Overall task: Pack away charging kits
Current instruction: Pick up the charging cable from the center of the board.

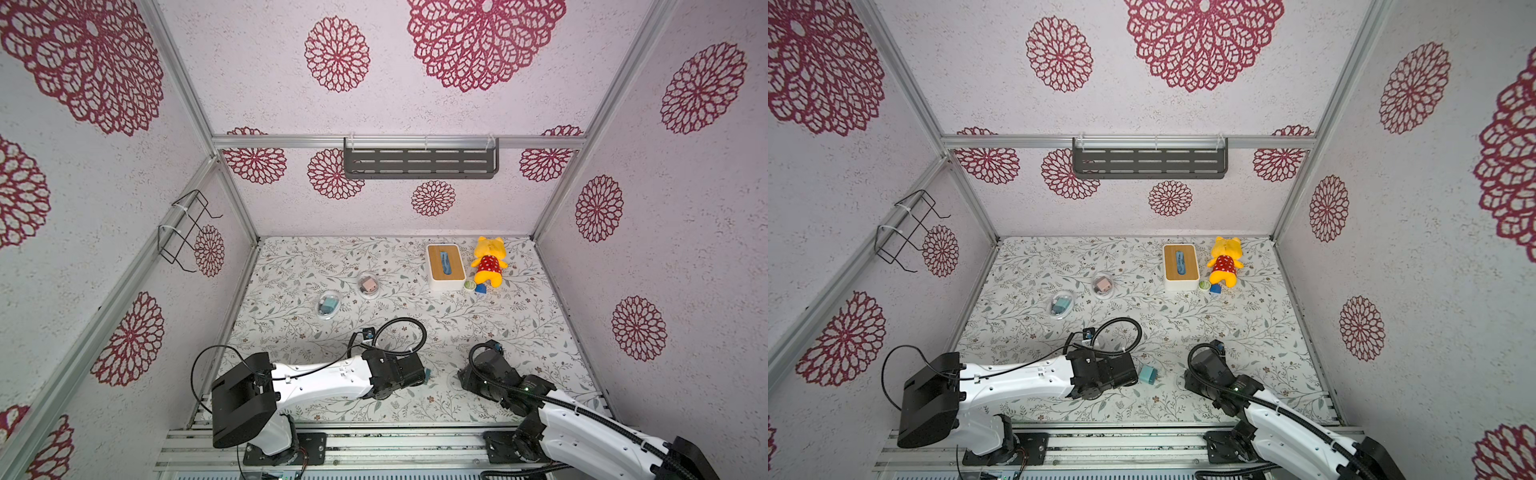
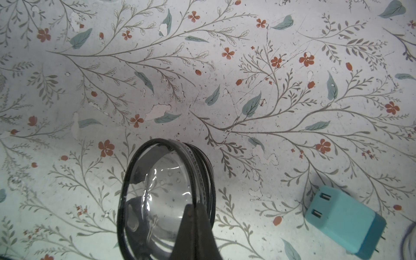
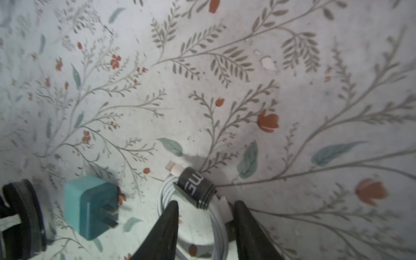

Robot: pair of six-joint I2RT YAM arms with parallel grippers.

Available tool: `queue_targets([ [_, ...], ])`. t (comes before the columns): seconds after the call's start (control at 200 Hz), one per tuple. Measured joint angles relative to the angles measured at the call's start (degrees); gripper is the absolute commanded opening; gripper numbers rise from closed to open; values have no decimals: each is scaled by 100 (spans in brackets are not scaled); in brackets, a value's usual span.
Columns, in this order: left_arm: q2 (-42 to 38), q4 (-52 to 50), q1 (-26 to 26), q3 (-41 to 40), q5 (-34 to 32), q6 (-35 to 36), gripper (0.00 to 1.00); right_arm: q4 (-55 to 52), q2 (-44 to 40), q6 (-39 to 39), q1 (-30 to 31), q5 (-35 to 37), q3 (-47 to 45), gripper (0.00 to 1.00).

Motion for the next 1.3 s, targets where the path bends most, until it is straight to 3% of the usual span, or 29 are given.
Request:
queue_targets([
  [0.13,0,-2,-2,0,0,0,0,538,24,535,481,-68,-155,38],
  [0.315,0,-2,-2,0,-2,0,0,564,413,850,1032,15,109,44],
  [0.64,-55,260,-2,-63,15,70,0,-560,503,507,1147,966,741,48],
  [0.946,-481,640,-2,-372,57,155,0,-166,1674,39,1196,953,977,44],
  [1.011,-535,682,-2,-439,57,155,0,-55,1794,9,1213,966,1016,42],
  [1.196,-649,767,-2,-562,59,155,0,55,1759,-13,1241,999,931,20],
  [1.301,-754,975,-2,-673,87,188,0,83,1572,37,1244,1019,813,13],
])
